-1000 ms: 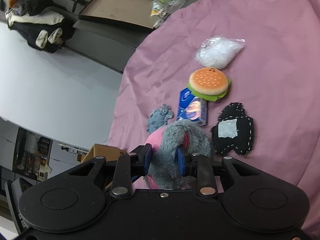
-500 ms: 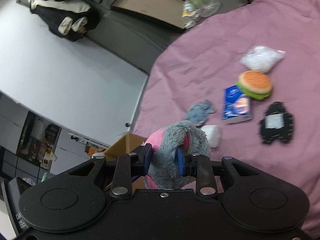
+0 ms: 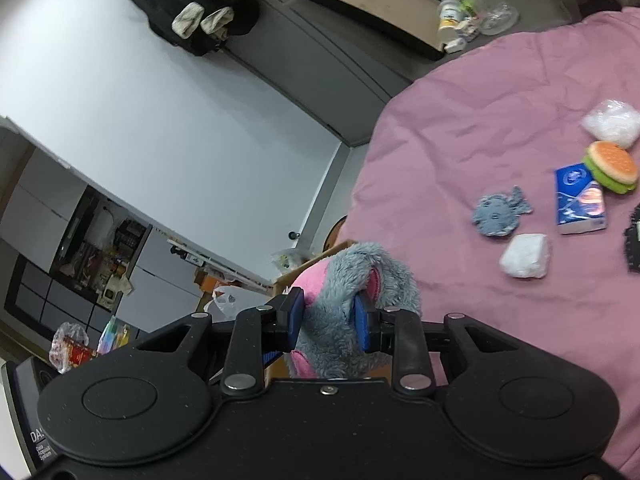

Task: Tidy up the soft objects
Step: 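Carry the grey mouse plush over the cardboard box and lower it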

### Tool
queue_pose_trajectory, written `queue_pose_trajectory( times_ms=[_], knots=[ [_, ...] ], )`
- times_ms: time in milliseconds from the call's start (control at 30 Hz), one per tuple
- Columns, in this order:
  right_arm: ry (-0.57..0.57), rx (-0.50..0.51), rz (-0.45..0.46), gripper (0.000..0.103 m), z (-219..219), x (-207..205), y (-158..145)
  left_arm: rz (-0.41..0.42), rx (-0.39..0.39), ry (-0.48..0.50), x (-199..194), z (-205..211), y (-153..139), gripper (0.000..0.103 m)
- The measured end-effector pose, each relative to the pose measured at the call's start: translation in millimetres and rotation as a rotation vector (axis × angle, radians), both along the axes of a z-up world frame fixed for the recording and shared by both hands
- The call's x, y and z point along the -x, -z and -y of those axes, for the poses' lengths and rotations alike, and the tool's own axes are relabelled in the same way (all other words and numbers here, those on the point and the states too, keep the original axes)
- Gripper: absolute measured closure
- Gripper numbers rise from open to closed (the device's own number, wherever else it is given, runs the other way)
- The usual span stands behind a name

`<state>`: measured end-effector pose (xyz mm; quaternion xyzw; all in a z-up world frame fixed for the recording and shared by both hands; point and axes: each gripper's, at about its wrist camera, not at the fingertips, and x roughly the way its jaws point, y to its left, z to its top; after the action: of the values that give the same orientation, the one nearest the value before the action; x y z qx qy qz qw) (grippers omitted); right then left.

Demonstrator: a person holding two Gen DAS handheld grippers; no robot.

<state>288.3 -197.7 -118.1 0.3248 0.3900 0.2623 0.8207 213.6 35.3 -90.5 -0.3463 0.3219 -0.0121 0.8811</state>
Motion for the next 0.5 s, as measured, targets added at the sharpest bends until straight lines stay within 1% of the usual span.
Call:
queue_pose_trajectory(
  times_ms=[200,500],
  knots=[
    [-0.019,0.013,0.019,0.076,-31.1,4.5,-7.9,0.016,0.013,-0.023,9.0,-28.0,-4.4,0.078],
    [-0.049,0.026,0.027,0.076,-68.9,3.1,-10.0,0.023,0.029,-0.053,13.8,-65.9,-3.5,0.078]
  ],
)
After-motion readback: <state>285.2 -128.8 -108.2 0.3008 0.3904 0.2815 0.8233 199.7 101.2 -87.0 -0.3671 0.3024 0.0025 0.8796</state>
